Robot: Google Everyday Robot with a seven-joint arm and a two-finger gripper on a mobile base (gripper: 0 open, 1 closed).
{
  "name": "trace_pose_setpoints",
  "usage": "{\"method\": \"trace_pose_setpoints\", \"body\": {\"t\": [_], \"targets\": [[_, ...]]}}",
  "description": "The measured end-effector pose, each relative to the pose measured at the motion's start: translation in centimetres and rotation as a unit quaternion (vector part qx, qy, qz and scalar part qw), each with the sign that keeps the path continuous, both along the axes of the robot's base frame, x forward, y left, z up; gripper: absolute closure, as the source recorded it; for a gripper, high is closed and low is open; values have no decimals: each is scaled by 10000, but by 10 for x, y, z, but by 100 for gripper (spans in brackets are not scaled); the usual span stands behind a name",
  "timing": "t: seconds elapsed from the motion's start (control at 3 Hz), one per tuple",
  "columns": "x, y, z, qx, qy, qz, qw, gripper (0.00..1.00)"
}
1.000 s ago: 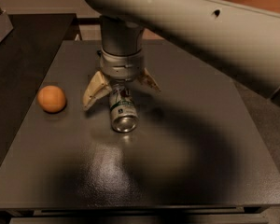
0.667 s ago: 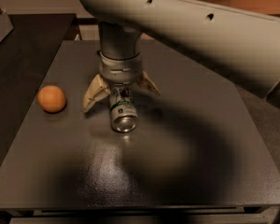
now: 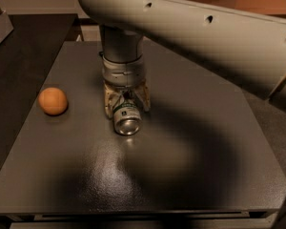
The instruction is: Place 7up can upright
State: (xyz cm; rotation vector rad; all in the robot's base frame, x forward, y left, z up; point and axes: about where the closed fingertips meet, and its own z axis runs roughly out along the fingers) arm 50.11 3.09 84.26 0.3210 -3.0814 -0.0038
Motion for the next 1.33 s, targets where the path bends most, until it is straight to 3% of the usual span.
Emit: {"method": "trace_pose_setpoints", "body": {"t": [0.33, 0.67, 1.0, 1.33], "targets": [[0, -1, 9, 52, -91, -6, 9999, 64], [5, -8, 32, 238, -428, 177, 9986, 87], [3, -19, 58, 557, -983, 597, 9918, 100], [-8, -30, 82, 1055, -1650, 1070, 9748, 100]]}}
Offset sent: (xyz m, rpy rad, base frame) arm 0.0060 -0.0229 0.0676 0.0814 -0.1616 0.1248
